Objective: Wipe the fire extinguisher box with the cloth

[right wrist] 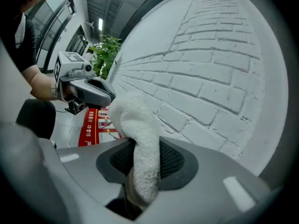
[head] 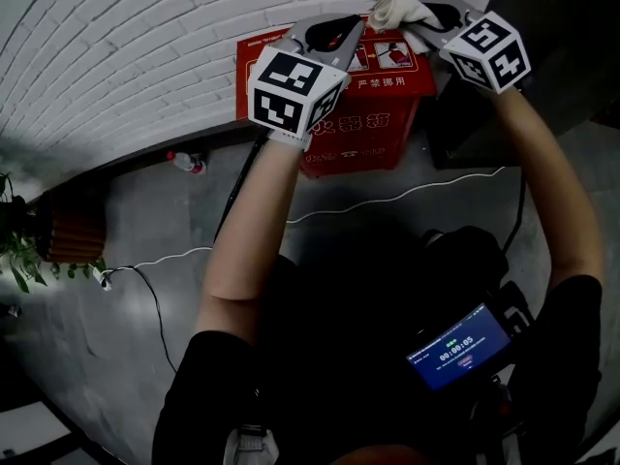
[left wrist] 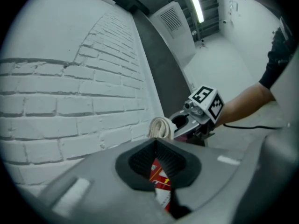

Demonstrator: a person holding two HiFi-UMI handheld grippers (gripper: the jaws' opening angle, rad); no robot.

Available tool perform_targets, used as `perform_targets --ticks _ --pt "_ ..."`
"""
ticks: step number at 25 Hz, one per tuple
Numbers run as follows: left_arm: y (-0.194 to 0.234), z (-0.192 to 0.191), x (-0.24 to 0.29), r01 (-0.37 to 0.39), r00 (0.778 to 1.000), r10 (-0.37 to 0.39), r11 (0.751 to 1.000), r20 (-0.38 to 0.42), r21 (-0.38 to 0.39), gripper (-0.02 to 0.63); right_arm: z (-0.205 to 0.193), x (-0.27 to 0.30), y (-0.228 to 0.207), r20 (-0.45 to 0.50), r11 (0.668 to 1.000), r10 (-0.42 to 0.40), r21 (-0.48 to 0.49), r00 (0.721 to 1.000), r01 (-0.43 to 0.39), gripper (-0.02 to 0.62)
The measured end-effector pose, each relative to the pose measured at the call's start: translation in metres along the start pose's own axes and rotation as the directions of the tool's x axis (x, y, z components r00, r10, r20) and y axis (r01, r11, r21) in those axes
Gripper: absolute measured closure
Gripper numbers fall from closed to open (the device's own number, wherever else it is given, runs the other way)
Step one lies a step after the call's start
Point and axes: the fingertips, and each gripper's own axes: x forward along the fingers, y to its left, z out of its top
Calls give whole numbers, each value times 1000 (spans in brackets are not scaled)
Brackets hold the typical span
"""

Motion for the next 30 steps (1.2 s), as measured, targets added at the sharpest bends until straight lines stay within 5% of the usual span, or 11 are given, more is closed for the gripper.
perform_targets --ticks 8,14,30 --pt "24 -15 15 18 998 -18 1000 -59 -1 603 -11 51 -26 -121 987 -36 -159 992 17 485" --pt "30 -19 9 24 997 -25 1000 -68 -13 603 -50 75 -5 -330 919 35 -360 943 -160 500" --pt "-21 -11 -31 39 997 -41 999 -64 -23 603 -52 19 83 -435 884 242 -269 867 -382 506"
